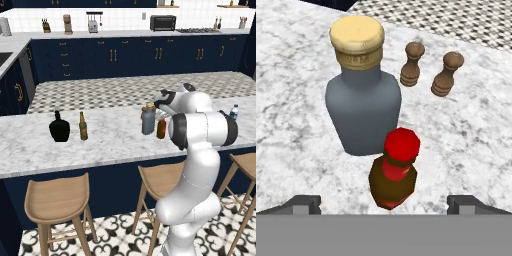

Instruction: Move the plastic bottles in the middle to the plastics group, and the glass bottles in the middle to the glass group.

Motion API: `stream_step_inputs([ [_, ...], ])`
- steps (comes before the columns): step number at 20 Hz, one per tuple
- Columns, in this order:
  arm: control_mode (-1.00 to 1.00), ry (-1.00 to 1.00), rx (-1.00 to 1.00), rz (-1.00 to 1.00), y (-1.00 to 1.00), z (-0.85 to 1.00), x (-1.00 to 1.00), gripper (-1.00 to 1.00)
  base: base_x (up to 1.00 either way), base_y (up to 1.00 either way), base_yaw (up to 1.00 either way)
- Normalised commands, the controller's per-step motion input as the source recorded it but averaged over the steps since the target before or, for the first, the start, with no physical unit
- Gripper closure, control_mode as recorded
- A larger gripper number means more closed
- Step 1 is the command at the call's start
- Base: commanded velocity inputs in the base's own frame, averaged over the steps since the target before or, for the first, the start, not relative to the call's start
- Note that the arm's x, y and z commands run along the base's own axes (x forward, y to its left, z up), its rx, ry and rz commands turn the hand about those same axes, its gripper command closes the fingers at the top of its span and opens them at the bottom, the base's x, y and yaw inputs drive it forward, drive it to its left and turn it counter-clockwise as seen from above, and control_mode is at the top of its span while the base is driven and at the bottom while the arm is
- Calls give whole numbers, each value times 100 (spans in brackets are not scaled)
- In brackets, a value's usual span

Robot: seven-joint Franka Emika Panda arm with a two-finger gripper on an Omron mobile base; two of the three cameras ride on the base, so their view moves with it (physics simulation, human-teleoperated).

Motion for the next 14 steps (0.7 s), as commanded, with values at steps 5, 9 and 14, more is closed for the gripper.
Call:
stream_step_inputs([
  [5, -100, 0, 0, 3, 0, -18, 18, -100, 0, 0, 0],
  [9, -100, 0, 0, 3, 0, -11, 21, -100, 0, 0, 0],
  [14, -100, 0, 0, 3, 0, -4, 19, -100, 0, 0, 0],
])
